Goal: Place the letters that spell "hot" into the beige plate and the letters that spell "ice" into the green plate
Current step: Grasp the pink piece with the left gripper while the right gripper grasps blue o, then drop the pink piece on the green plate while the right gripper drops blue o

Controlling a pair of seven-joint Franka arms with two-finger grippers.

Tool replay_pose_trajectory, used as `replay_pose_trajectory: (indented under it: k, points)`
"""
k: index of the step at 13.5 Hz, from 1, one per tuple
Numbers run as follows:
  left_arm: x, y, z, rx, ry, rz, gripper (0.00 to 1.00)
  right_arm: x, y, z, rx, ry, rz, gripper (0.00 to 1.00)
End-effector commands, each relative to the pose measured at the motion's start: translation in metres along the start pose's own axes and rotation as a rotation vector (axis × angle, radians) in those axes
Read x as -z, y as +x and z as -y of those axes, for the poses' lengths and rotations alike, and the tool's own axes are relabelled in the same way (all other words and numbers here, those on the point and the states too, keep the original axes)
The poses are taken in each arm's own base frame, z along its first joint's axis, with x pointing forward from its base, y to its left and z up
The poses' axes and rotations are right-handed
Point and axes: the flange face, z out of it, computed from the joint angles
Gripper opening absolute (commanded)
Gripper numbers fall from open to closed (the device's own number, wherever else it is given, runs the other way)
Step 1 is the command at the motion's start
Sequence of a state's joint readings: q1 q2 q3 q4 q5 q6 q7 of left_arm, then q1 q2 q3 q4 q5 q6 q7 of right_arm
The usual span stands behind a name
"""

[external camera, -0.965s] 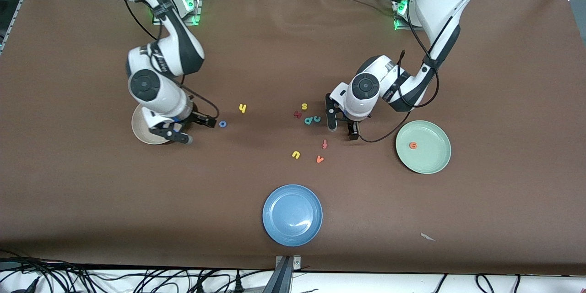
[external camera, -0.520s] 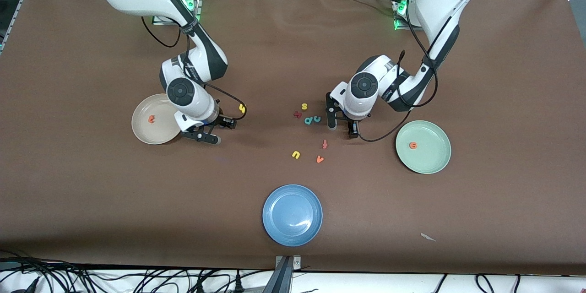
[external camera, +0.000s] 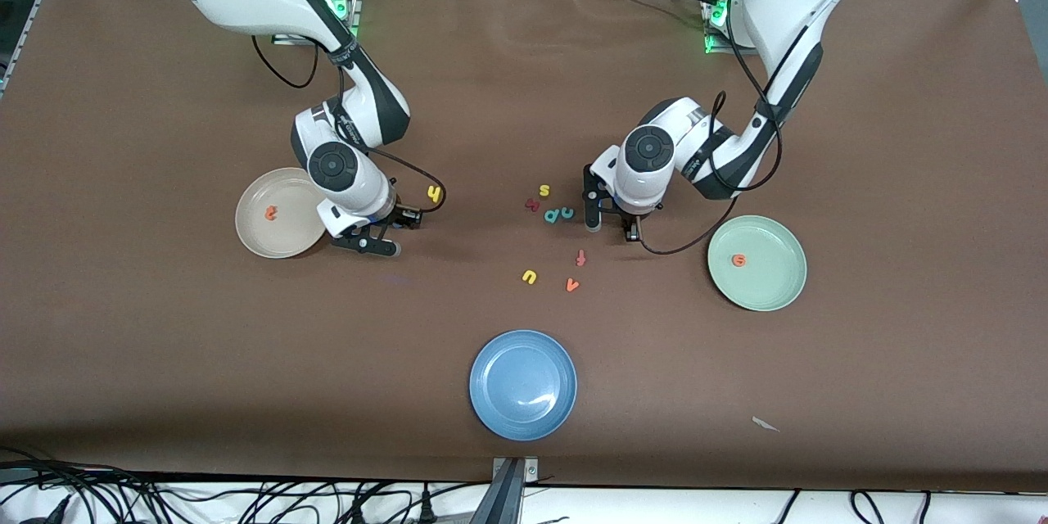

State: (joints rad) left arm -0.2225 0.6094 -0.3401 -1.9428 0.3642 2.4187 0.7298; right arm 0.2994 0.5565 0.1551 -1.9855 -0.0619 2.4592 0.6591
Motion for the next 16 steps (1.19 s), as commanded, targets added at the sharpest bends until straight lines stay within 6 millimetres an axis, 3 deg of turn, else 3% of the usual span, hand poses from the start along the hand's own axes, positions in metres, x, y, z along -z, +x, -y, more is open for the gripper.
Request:
replay_pose_trajectory:
  k: [1,5,8,12,14,16]
  points:
    - [0.01,-0.008,0.002,0.019,0.007,0.03,0.0,-0.002,0.001,-0.002,0.017,-0.004,-0.009,0.5]
    - [0.047,-0.038,0.02,0.093,-0.016,0.061,0.0,-0.006,-0.004,-0.005,0.019,-0.01,0.0,0.45]
    - [0.07,-0.063,0.035,0.138,-0.008,0.081,0.0,-0.007,-0.005,-0.006,0.018,-0.011,0.001,0.3]
    - [0.069,-0.092,0.043,0.217,-0.083,0.099,0.0,-0.007,-0.005,-0.006,0.018,-0.011,0.001,0.19]
    - [0.074,-0.112,0.05,0.252,-0.087,0.107,0.0,-0.005,-0.004,-0.007,0.006,-0.012,0.002,0.19]
    - [0.078,-0.125,0.054,0.269,-0.085,0.115,0.0,0.015,-0.001,-0.005,0.009,-0.004,-0.018,0.19]
